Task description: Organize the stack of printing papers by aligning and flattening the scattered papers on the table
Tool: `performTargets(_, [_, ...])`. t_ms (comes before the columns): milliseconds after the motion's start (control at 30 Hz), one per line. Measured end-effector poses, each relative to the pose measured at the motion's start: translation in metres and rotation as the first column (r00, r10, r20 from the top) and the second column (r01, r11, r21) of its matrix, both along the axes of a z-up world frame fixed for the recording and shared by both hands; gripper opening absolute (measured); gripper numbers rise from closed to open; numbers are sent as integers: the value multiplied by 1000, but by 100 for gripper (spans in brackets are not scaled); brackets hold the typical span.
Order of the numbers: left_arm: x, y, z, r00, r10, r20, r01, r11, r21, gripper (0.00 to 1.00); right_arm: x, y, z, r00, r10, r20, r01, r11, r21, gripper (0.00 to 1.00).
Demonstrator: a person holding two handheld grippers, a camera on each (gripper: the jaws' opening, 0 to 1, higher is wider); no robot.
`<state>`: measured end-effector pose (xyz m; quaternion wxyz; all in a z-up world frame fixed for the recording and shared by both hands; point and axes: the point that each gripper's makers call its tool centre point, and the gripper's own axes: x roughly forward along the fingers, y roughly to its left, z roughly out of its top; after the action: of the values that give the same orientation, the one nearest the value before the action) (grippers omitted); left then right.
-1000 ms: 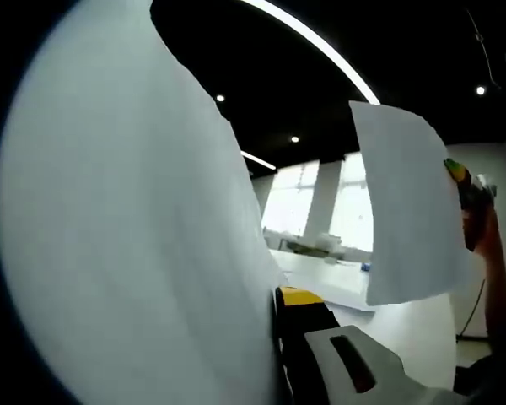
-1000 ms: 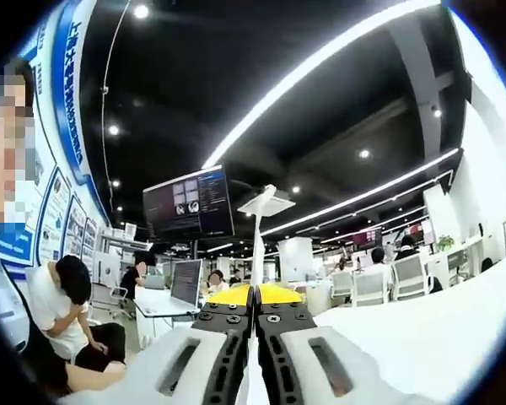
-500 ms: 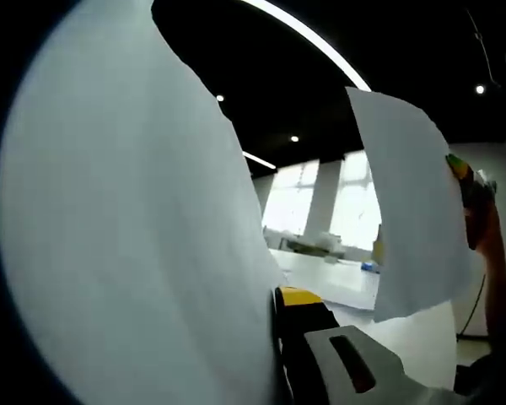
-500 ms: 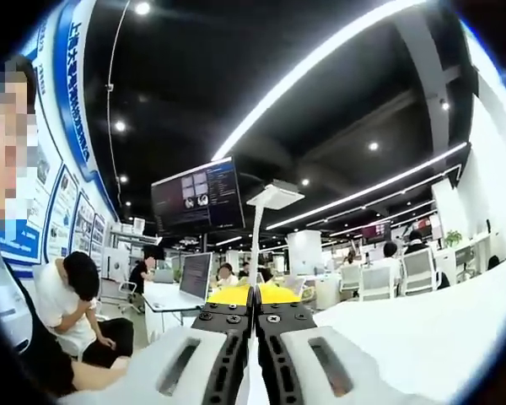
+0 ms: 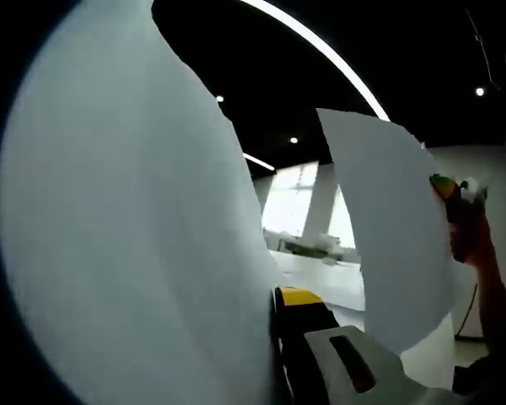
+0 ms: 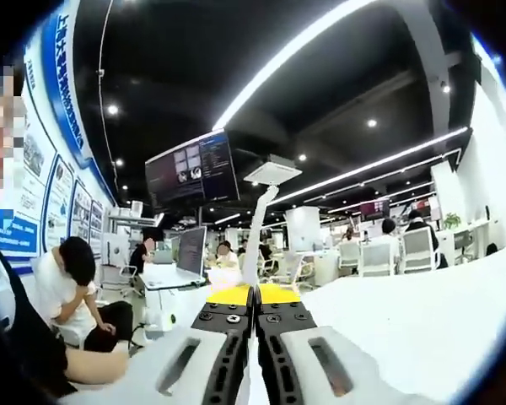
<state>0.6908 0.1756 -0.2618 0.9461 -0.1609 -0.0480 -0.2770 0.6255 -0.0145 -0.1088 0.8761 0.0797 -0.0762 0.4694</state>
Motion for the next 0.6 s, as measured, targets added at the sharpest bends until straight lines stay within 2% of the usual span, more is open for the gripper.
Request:
performTargets(133, [-1, -1, 1, 1000, -7, 3, 7, 1000, -3, 8, 13, -3, -10, 1000, -16, -26, 16, 1000, -7, 0])
performTargets(233, [-2, -2, 1, 1000, -14, 6, 14, 1000, 0, 8, 26, -5, -23, 997, -27, -67, 25, 999, -23, 0])
performTargets(600, [0, -1, 2, 999, -39, 11, 40, 999, -19, 8, 53, -12, -60, 987, -80, -143, 68, 994, -81, 0])
